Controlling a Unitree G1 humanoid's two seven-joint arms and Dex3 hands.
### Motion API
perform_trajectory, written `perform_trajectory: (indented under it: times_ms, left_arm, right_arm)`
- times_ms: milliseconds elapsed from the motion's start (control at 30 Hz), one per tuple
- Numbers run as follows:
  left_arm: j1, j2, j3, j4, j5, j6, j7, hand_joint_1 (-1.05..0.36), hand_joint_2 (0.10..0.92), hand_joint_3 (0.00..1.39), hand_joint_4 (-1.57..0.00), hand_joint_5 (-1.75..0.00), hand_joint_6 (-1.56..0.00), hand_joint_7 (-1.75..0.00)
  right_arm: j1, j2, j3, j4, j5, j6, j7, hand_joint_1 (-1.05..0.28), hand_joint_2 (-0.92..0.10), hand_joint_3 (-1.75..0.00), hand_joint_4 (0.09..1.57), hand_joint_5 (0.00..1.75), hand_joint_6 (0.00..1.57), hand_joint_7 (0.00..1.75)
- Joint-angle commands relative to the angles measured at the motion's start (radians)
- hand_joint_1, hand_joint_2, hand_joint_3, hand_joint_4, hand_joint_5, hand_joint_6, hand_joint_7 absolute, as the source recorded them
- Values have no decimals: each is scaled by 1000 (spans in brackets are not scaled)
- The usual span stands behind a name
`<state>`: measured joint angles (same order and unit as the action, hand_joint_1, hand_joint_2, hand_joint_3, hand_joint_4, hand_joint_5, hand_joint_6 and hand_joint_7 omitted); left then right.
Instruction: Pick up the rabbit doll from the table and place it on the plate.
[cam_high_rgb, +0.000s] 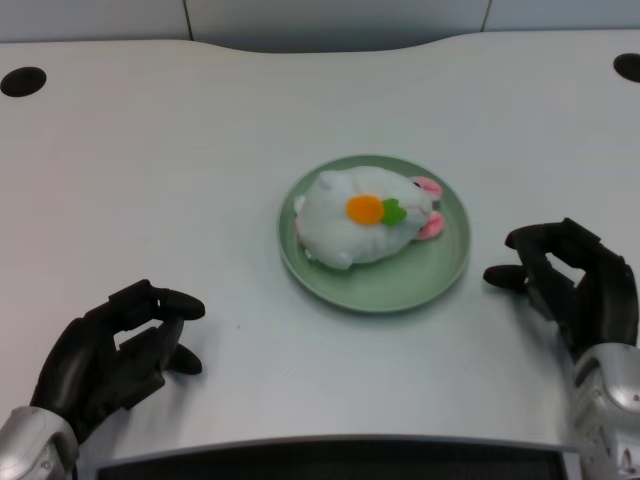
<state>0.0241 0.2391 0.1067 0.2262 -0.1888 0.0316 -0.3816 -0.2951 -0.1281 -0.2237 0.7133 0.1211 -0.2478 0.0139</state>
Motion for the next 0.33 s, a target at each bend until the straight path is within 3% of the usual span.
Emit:
perform_trajectory:
  times_ms: [33,167,333]
  left_arm:
    - [-3,0,8,9,-7,-12,-6,-497,921,645,-503,-1608,-448,-1310]
    - [4,-4,9,-7,-5,-1,0,-498,921,633,-500,-1599,-447,-1304]
    - [-1,0,9,2,1,-15,-4,-490,921,634,-497,-1598,-444,-1300]
  right_arm:
    - [-6,-2,-5,13,6,-13,7,-758,-921,-122,842,897,835,1175]
    - [-2,-8,0,10,-10,-17,-1,-759,-921,-135,834,892,814,1172]
    - [-4,-7,-1,15,-11,-24,-3,-765,-921,-140,836,891,813,1185]
